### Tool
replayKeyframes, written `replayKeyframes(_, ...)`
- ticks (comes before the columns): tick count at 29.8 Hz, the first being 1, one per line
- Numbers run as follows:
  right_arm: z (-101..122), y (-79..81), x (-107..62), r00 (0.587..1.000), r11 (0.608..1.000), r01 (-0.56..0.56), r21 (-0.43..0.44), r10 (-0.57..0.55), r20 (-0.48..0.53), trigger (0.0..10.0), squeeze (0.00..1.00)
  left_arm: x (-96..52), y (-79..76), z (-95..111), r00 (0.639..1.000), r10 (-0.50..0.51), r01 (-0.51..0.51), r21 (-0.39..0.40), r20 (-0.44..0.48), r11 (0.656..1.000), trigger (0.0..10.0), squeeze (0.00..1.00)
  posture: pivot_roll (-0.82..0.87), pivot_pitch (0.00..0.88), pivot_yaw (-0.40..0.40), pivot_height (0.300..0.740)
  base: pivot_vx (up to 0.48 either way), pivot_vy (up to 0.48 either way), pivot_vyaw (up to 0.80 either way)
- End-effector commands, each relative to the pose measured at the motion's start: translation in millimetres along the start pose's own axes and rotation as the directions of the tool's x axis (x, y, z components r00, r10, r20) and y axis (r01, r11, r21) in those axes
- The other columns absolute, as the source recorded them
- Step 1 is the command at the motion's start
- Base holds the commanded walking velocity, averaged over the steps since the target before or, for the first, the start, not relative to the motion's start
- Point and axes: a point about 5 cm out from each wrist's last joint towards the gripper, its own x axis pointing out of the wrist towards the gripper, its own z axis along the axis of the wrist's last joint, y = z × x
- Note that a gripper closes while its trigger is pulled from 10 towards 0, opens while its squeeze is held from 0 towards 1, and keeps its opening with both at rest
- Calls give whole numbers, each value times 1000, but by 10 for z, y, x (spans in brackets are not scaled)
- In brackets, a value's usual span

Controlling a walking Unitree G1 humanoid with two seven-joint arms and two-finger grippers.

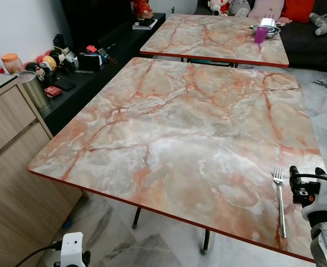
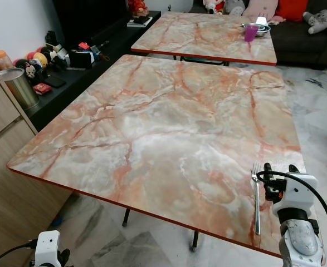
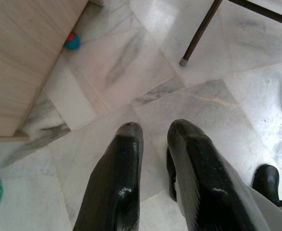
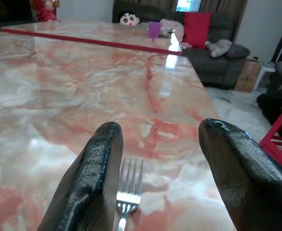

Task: Setting the table

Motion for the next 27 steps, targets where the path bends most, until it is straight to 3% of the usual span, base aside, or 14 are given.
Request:
replayKeyframes(1, -2, -27, 22, 1000, 1000, -16, 8, 16, -6, 10000, 1000, -5, 37, -6, 1000, 5, -5, -3, -3, 1000, 10000, 0, 3, 26, 22, 740, 0, 0, 0)
replayKeyframes(6, 11, 5, 45, 1000, 1000, -30, 3, 30, -3, 10000, 996, -5, 45, -1, 1000, 6, -6, 0, -3, 1000, 10000, 0, 1, 26, 24, 740, 0, 0, 0)
replayKeyframes(7, 0, 15, 40, 999, 999, -36, 3, 36, -8, 10000, 0, -5, 45, -1, 1000, 6, -6, 1, -3, 1000, 10000, 0, 1, 26, 24, 740, 0, 0, 0)
replayKeyframes(27, -270, -21, -6, 988, 994, -88, 71, 96, -125, 10000, 0, -4, 50, 2, 1000, 6, -6, 3, -4, 1000, 10000, 0, 7, 27, 24, 740, 0, 0, 0)
